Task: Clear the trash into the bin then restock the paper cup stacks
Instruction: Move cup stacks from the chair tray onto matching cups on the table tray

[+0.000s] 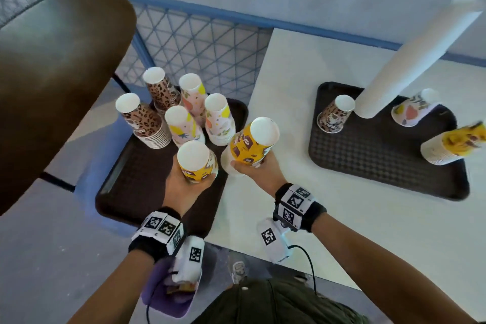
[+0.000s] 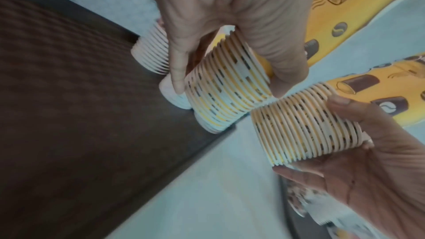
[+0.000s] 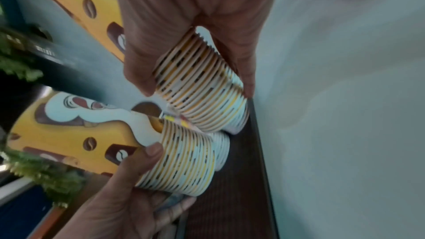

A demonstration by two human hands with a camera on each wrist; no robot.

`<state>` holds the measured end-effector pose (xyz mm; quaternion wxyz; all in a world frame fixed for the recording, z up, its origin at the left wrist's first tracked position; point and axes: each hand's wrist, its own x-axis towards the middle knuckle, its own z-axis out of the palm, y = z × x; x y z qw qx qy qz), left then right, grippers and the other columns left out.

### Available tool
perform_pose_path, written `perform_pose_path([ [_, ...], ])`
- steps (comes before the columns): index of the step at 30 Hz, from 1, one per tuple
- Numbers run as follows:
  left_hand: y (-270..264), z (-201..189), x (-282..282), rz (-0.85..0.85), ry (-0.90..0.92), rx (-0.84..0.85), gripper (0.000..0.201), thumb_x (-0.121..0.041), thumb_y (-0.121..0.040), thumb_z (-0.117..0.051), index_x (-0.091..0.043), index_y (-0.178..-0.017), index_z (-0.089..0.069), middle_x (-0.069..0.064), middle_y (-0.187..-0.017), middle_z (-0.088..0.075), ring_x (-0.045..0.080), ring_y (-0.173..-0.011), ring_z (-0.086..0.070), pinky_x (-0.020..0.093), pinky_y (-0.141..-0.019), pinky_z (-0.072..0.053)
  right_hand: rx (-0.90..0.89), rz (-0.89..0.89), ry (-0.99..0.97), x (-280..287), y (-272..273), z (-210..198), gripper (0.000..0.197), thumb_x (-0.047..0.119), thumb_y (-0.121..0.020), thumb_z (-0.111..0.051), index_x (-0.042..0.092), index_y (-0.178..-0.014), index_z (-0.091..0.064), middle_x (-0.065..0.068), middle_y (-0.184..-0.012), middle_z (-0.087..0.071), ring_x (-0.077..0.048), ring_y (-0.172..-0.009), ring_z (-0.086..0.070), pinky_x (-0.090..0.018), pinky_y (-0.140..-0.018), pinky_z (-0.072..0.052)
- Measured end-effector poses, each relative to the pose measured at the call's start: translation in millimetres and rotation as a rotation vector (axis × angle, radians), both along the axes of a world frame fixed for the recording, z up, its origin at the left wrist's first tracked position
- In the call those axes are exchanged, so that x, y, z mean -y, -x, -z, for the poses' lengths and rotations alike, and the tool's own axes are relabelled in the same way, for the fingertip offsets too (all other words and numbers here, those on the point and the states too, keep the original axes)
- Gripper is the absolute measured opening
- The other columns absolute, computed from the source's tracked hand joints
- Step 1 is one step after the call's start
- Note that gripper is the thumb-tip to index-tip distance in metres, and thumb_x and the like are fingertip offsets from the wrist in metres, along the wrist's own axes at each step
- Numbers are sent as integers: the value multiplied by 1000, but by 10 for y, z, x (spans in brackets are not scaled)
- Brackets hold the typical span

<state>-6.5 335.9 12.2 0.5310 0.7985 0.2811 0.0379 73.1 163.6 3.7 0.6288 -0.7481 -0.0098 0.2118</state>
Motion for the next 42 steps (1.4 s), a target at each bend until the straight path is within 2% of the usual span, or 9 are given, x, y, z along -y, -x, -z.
perform_pose_path([
  [4, -428, -116, 616, 234, 57, 39, 93, -47, -43, -75, -7, -123, -51, 2, -112, -63, 15, -103, -59, 18, -89, -41, 57, 180, -6, 963, -125, -251, 61, 23, -63, -80, 6, -117, -56, -6, -115, -67, -13, -102, -64, -26, -90, -52],
  [7, -759, -174, 1274, 424, 73, 48, 92, -48, -43, -75, -7, -122, -52, 5, -113, -64, 16, -103, -60, 7, -82, -43, 118, 351, 39, 1803, -163, -391, 57, 27, -62, -78, 9, -113, -58, -4, -111, -67, -13, -102, -64, -30, -90, -52],
  [12, -1297, -353, 2570, 703, 102, 95, 85, -45, -50, -77, -11, -124, -50, -8, -110, -58, 7, -101, -55, -3, -76, -38, 182, 597, 59, 3192, -127, -582, 54, 15, -70, -78, 7, -118, -54, -1, -109, -64, 9, -90, -62, -9, -76, -50],
  [17, -1869, -545, 3758, 870, 157, 197, 86, -50, -52, -73, -14, -125, -47, -7, -117, -61, -17, -98, -55, 2, -88, -41, 222, 737, 110, 4219, -54, -745, 62, 41, -60, -73, 11, -113, -59, 2, -107, -68, -2, -94, -65, -25, -79, -53],
  [24, -2459, -798, 4819, 916, 155, 222, 87, -56, -52, -76, -21, -125, -43, -1, -122, -63, 17, -112, -60, 45, -100, -47, 230, 754, 160, 4977, -252, -1000, 62, 35, -62, -76, 15, -118, -56, 3, -109, -66, -4, -97, -64, -40, -86, -54],
  [31, -2622, -638, 5261, 957, 19, 106, 88, -58, -53, -71, -26, -127, -35, -1, -128, -59, 23, -120, -54, 44, -107, -39, 237, 710, 192, 5310, -495, -1364, 33, 17, -77, -72, 37, -97, -55, 11, -101, -64, -20, -103, -62, -57, -84, -53],
  [35, -2575, -455, 5224, 989, 36, 26, 124, -64, -47, -76, -18, -144, -14, 6, -147, -37, 23, -136, -36, 43, -113, -31, 252, 662, 169, 5287, -633, -1584, 33, 20, -77, -72, 37, -99, -53, 12, -105, -64, -14, -106, -61, -50, -85, -55],
  [38, -2393, -359, 5050, 1012, -149, 15, 99, -39, -73, -73, -15, -146, -12, 12, -151, -30, 25, -139, -31, 38, -113, -28, 278, 616, 156, 5193, -768, -1733, 41, 24, -76, -73, 26, -111, -52, 12, -105, -64, -11, -105, -62, -45, -81, -57],
  [42, -1858, -21, 4480, 1082, -339, 196, 56, -34, -80, -57, -11, -129, -47, 11, -130, -55, 23, -121, -52, 36, -103, -41, 323, 553, 202, 4997, -1022, -1821, 67, 36, -67, -78, 18, -123, -48, 5, -114, -65, -10, -103, -64, -40, -82, -58],
])
